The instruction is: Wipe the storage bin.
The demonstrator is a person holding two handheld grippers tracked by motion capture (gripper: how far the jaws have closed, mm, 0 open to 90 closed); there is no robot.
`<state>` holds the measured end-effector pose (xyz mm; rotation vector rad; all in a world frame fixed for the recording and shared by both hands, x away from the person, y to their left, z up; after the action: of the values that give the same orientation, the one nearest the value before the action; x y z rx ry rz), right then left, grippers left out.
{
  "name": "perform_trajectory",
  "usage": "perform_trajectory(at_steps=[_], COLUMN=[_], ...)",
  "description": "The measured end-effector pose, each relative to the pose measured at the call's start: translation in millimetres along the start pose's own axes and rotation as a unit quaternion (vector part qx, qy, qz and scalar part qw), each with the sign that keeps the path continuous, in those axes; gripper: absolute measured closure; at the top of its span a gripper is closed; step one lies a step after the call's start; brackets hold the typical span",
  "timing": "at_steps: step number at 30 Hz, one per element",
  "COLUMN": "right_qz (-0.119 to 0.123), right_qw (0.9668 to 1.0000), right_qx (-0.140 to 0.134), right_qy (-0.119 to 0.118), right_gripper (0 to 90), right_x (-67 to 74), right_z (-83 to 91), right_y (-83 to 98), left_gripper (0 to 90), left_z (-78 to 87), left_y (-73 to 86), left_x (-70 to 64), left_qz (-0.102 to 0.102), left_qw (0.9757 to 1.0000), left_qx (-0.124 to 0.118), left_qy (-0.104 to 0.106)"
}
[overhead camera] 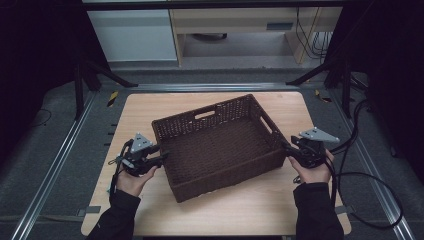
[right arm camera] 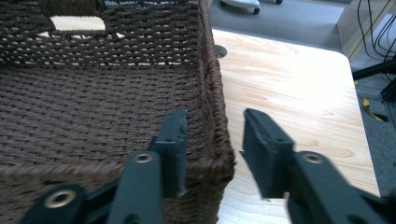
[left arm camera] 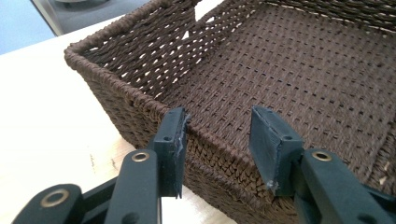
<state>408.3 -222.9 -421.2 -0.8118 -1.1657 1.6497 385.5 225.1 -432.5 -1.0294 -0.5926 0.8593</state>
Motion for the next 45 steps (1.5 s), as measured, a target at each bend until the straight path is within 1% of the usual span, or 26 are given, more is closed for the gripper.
perform_trajectory(at_steps=[2, 6, 10, 13, 15, 16, 17, 18, 19, 20, 21, 23, 25, 27, 29, 30, 32, 34, 35, 36, 39, 42, 43, 44, 45], right_qz=[-0.001, -0.006, -0.019, -0.02, -0.023, -0.02, -0.016, -0.022, -0.025, -0.016, -0.016, -0.027, -0.023, -0.026, -0.029, -0.032, -0.033, -0.03, -0.027, -0.025, -0.02, -0.018, -0.016, -0.015, -0.013], right_qw=[1.0, 0.9999, 0.9997, 0.9997, 0.9996, 0.9997, 0.9997, 0.9996, 0.9995, 0.9997, 0.9998, 0.9995, 0.9997, 0.9996, 0.9995, 0.9994, 0.9993, 0.9994, 0.9996, 0.9997, 0.9998, 0.9998, 0.9998, 0.9998, 0.9999], right_qx=[-0.004, -0.01, -0.01, -0.003, 0.001, 0.005, 0.01, 0.007, 0.008, 0.015, 0.015, 0.012, 0.01, 0.001, -0.007, -0.012, -0.015, -0.01, -0.007, -0.004, -0.006, -0.007, -0.009, -0.01, -0.01], right_qy=[0.001, -0.004, -0.015, -0.017, -0.017, -0.015, -0.012, -0.014, -0.016, -0.005, -0.002, -0.006, -0.004, -0.006, -0.008, -0.011, -0.013, -0.013, -0.011, -0.007, 0.0, 0.002, 0.002, 0.002, 0.002], right_gripper=[51.2, 44.3, 41.0, 41.4, 42.6, 44.6, 44.8, 45.4, 48.6, 48.3, 48.9, 48.8, 47.9, 45.6, 42.7, 40.5, 37.5, 35.4, 35.3, 35.4, 39.3, 39.6, 39.6, 39.6, 39.6], right_x=[1.3, 5.6, 13.0, 16.3, 16.3, 15.8, 15.2, 13.7, 12.8, 11.2, 9.7, 7.9, 8.5, 10.4, 13.0, 15.3, 19.2, 22.4, 23.1, 23.1, 21.3, 19.3, 18.6, 18.2, 17.5], right_z=[2.7, 5.5, 5.0, 1.9, -1.1, -2.5, -3.6, -4.3, -4.4, -4.6, -5.3, -6.1, -5.9, -5.0, -4.4, -4.7, -6.9, -10.7, -12.6, -14.5, -15.8, -18.6, -19.9, -21.3, -22.2], right_y=[-0.4, -0.6, 0.5, 3.1, 5.6, 6.9, 8.4, 9.2, 9.4, 10.2, 11.1, 11.9, 10.9, 8.2, 5.5, 3.9, 3.2, 4.6, 5.8, 7.3, 7.6, 7.7, 7.8, 7.6, 7.6], left_gripper=[55.2, 54.3, 53.5, 52.9, 52.7, 52.5, 51.4, 50.6, 49.9, 49.2, 48.8, 47.8, 47.4, 47.4, 49.3, 51.7, 52.5, 52.2, 51.3, 49.6, 48.4, 46.7, 46.4, 45.7, 45.3], left_z=[2.8, 10.5, 14.4, 14.5, 15.3, 16.2, 17.7, 18.6, 19.6, 19.9, 19.8, 18.1, 14.3, 10.2, 8.0, 7.5, 6.8, 7.7, 8.6, 9.6, 12.8, 14.6, 14.6, 13.2, 12.0], left_y=[1.1, 3.5, 3.7, 2.4, 0.2, -1.9, -4.6, -6.0, -7.5, -8.3, -8.5, -7.3, -4.6, -1.1, -0.1, -0.2, -0.3, -1.5, -2.5, -3.5, -6.1, -8.8, -8.8, -8.0, -7.3], left_x=[-3.0, -11.0, -17.9, -17.7, -15.5, -13.5, -10.1, -7.9, -4.2, -0.4, 3.9, 11.8, 17.6, 18.9, 16.2, 14.5, 8.7, 6.8, 8.0, 9.8, 17.7, 28.6, 28.6, 35.5, 38.3], left_qz=[-0.001, 0.0, -0.011, -0.013, -0.01, -0.008, -0.004, -0.002, -0.001, 0.003, 0.005, 0.013, 0.02, 0.023, 0.025, 0.022, 0.01, 0.001, 0.0, 0.004, 0.014, 0.021, 0.021, 0.024, 0.024], left_qw=[1.0, 0.9999, 0.9997, 0.9996, 0.9995, 0.9995, 0.9995, 0.9994, 0.9994, 0.9994, 0.9995, 0.9994, 0.9995, 0.9995, 0.9994, 0.9995, 0.9997, 0.9998, 0.9999, 0.9998, 0.9996, 0.9993, 0.9993, 0.9991, 0.9991], left_qx=[-0.002, -0.007, -0.009, -0.009, -0.013, -0.018, -0.023, -0.027, -0.03, -0.032, -0.032, -0.032, -0.026, -0.02, -0.023, -0.021, -0.015, -0.012, -0.011, -0.015, -0.023, -0.031, -0.031, -0.031, -0.03], left_qy=[0.003, 0.014, 0.018, 0.022, 0.026, 0.025, 0.023, 0.02, 0.015, 0.012, 0.007, -0.001, -0.004, 0.002, 0.01, 0.013, 0.016, 0.013, 0.011, 0.009, 0.0, -0.011, -0.011, -0.017, -0.018])
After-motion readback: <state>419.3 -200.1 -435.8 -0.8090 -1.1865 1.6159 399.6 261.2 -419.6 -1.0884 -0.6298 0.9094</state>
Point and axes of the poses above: each handheld gripper's, and its own axes: z roughly backward along the jaws, y roughly out of its underside, x roughly to its left, the point moved 4 cm from there along -z, roughly forward along the jaws, and after that the axes turned 12 degrees about -x, right-handed, at the moved point
